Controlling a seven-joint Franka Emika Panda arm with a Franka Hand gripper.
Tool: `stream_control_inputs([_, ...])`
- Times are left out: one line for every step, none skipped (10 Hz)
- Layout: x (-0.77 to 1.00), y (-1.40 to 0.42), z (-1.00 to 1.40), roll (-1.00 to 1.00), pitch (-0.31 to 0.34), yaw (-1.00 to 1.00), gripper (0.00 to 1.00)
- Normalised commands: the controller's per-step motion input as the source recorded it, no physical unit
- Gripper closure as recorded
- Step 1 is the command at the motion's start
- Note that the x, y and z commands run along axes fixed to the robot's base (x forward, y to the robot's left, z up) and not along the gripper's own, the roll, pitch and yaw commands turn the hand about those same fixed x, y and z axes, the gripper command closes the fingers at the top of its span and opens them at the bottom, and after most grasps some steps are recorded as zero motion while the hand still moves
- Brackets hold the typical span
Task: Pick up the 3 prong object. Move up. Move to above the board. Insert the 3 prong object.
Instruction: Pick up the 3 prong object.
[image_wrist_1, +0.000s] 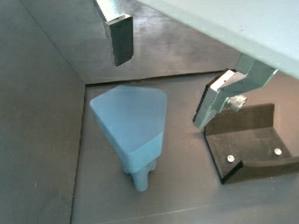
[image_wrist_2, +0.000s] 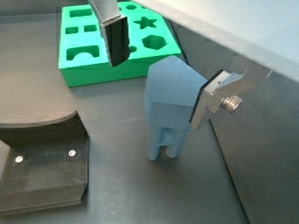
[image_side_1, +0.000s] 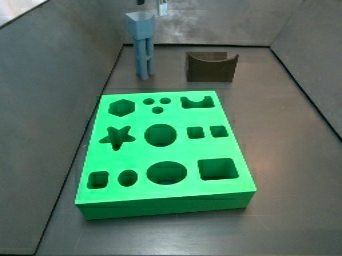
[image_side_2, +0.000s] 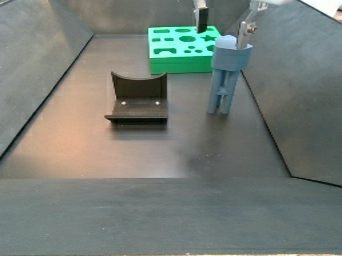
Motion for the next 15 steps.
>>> stream_control_inputs([-0.15, -0.1, -0.15, -0.04, -0.116, -0.11, 0.0])
stream_control_inputs([-0.16, -0.07, -0.18, -0.01, -0.124, -0.1, 0.0])
stream_control_inputs([-0.1, -0.09, -0.17, 0.0, -0.103, -0.07, 0.0])
stream_control_inputs([-0.1, -0.12, -0.14, 0.0, -0.111, -0.11, 0.0])
stream_control_inputs([-0.09, -0.13, -0.17, 0.0, -0.11, -0.11, 0.0])
stream_control_inputs([-0.12, -0.19, -0.17, 0.0, -0.131, -0.16, 0.0])
stream_control_inputs([-0.07, -0.13, -0.23, 0.0, -0.117, -0.18, 0.0])
stream_control_inputs([-0.09, -0.08, -0.45, 0.0, -0.144, -0.21, 0.0])
stream_control_inputs([-0.05, 0.0, -0.6, 0.05, -0.133, -0.19, 0.0])
stream_control_inputs([-0.16, 0.0, -0.63, 0.07, -0.154, -0.18, 0.0])
stream_control_inputs([-0.15, 0.0, -0.02, 0.0, -0.069, 0.0, 0.0])
stream_control_inputs([0.0, 0.0, 0.0, 0.0, 0.0, 0.0, 0.0])
stream_control_inputs([0.0, 0.0, 0.0, 0.0, 0.0, 0.0, 1.0])
stream_control_inputs([0.0, 0.0, 0.0, 0.0, 0.0, 0.0, 1.0])
stream_control_inputs([0.0, 0.0, 0.0, 0.0, 0.0, 0.0, 1.0])
